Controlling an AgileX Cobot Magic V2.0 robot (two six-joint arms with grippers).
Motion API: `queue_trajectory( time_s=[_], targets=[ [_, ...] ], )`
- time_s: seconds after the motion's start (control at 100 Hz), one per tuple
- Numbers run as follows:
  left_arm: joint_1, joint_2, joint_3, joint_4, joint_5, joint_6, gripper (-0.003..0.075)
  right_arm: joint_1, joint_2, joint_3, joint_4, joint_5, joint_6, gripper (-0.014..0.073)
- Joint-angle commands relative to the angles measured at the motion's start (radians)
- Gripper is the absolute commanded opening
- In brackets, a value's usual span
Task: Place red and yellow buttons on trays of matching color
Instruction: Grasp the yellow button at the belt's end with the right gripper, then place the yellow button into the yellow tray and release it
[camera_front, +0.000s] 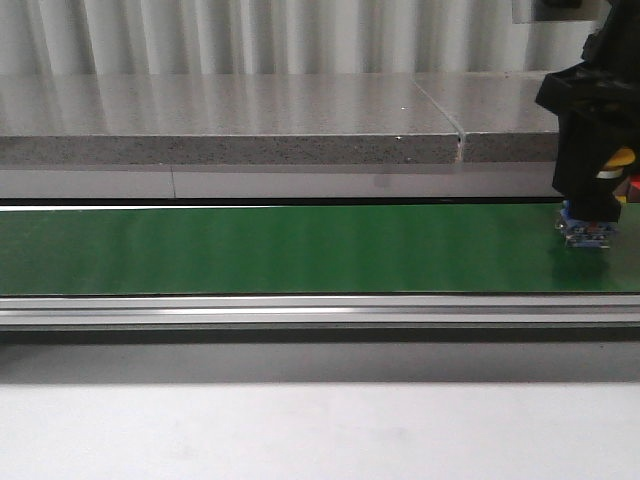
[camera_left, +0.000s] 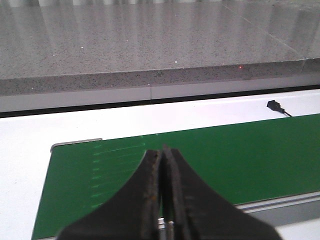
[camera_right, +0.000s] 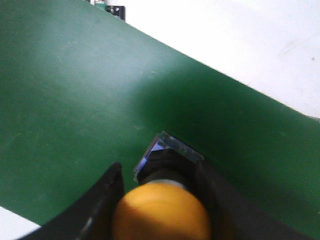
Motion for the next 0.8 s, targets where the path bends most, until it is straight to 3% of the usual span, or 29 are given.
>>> queue_trajectory(
  time_s=[0.0,0.2,0.39,0.79],
  targets=[
    [-0.006,0.006,-0.026,-0.018,-0.075,0.002,-0.002,0.001,-0.043,-0.02,0.013,-0.003,0.008,0.0121],
    [-0.006,0.006,-0.026,-0.018,-0.075,0.002,-0.002,-0.02,-0.098,-0.02,0.008,0.032,0.038,0.011],
    [-0.006,0.006,-0.026,-0.018,-0.075,0.002,-0.002,-0.14,-0.223,-0.02,-0.007,0.077,0.081,0.011],
    [-0.006,0.006,-0.026,-0.018,-0.075,0.002,-0.002,-0.669,-0.422,0.068,-0.064,0.157,0.14,0.011]
  ],
)
